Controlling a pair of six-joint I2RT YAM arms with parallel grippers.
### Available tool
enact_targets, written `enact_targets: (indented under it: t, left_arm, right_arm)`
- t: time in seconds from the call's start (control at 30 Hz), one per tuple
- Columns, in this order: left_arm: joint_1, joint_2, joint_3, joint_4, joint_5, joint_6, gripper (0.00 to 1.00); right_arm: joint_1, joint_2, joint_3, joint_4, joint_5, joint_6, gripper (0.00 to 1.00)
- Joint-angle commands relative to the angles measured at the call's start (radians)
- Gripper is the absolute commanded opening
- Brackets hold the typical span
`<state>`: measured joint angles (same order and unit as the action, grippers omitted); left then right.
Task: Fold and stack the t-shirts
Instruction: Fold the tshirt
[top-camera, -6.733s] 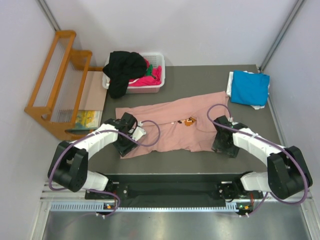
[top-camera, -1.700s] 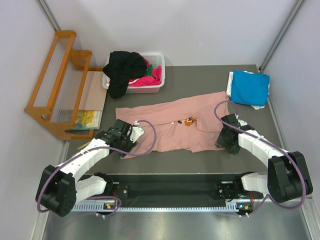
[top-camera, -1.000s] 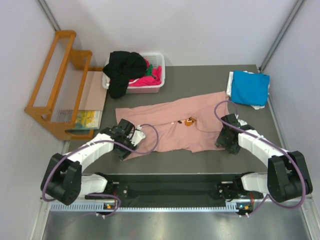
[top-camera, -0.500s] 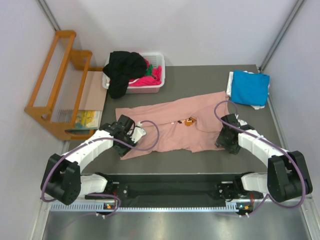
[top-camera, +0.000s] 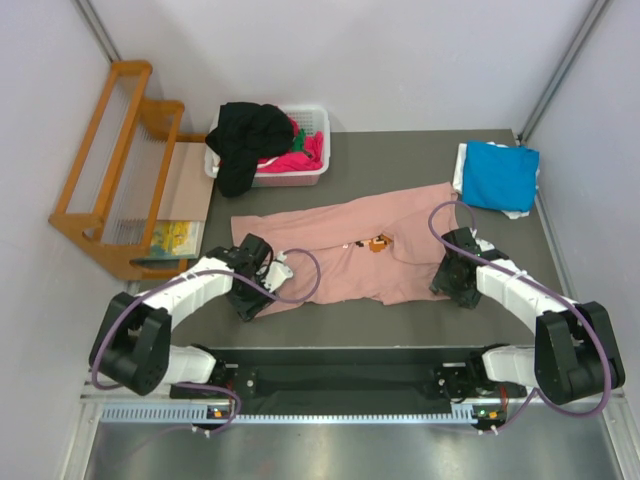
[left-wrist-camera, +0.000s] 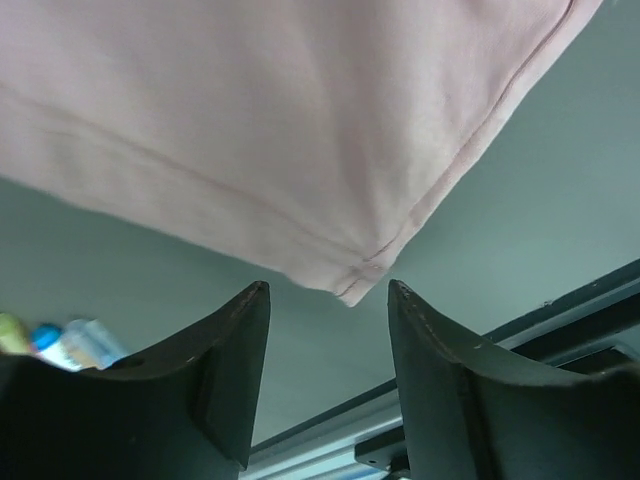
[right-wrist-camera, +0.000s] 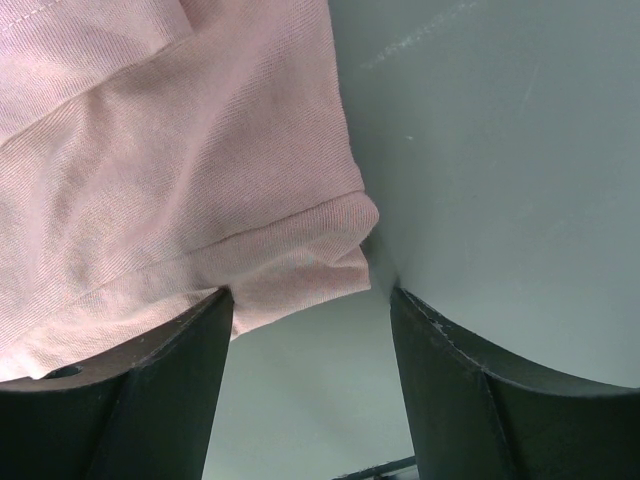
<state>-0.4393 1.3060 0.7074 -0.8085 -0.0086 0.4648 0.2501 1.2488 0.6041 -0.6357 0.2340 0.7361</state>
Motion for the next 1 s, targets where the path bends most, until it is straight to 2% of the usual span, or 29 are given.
enact_targets:
  t: [0.0, 0.13, 0.3, 0.6, 0.97]
  left_arm:
    - [0.004, 0.048, -0.032, 0.023, 0.05, 0.026, 0.57]
    - [0.005, 0.073, -0.029, 0.022, 0.065, 0.031, 0.57]
    - [0.008, 0.078, -0.032, 0.038, 0.061, 0.031, 0.52]
    - [0.013, 0.064, -0.026, 0.095, 0.052, 0.011, 0.51]
    - [0.046, 0.157, -0.025, 0.164, 0.055, 0.032, 0.34]
  right_arm:
    - [-0.014, 0.014, 0.013, 0.013, -0.009, 0.009, 0.66]
    - [-0.014, 0.011, 0.013, 0.005, -0.004, 0.009, 0.66]
    - [-0.012, 0.017, 0.011, 0.008, -0.009, 0.013, 0.66]
    - [-0.012, 0.017, 0.02, 0.005, -0.01, 0.009, 0.65]
    - [-0.012, 0.026, 0.017, 0.016, -0.009, 0.008, 0.66]
